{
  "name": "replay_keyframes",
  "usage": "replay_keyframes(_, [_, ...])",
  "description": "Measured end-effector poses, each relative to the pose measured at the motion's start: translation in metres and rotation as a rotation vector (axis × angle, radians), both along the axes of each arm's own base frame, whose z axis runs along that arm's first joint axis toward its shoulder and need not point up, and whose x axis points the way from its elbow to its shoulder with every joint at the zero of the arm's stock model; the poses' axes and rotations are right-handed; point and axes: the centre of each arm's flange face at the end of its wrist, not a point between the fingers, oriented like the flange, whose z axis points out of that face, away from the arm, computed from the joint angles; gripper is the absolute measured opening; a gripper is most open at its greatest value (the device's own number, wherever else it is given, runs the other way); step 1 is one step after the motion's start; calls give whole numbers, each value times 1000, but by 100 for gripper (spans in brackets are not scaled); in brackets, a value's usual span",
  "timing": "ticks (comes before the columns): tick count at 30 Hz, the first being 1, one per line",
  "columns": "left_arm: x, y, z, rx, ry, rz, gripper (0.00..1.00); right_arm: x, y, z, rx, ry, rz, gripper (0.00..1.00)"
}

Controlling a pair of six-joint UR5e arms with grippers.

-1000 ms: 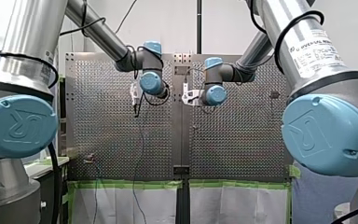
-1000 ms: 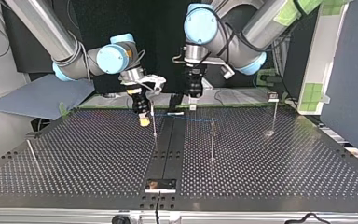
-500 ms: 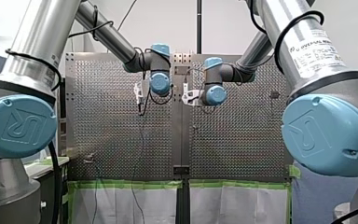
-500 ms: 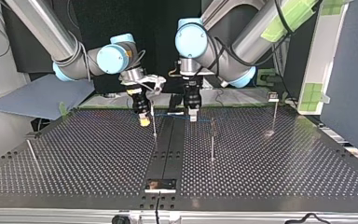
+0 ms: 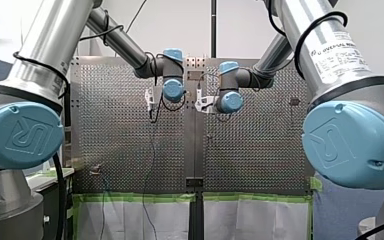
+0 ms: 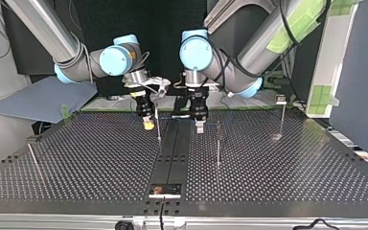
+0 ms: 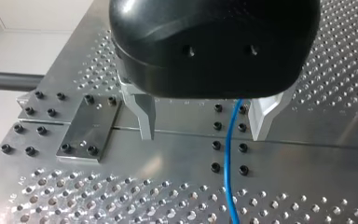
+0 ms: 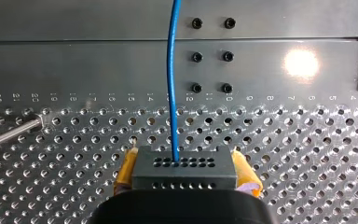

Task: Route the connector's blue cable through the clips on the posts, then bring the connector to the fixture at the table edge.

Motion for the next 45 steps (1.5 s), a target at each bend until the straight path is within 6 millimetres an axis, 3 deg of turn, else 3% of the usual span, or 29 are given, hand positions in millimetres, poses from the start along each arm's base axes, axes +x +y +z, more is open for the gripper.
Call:
replay_keyframes(11, [19,-4,-25,22,25,10,100,0,1,-1,4,3,0,0])
replay_keyframes(19, [26,-1,-25,-14,12,-6,100,0,2,-2,9,9,2,0])
replay_keyframes(33, [28,14,-26,33,18,111,100,1,4,-3,17,16,5,0])
replay_keyframes(45, [29,4,-25,25,0,40,100,1,4,-2,16,15,5,0])
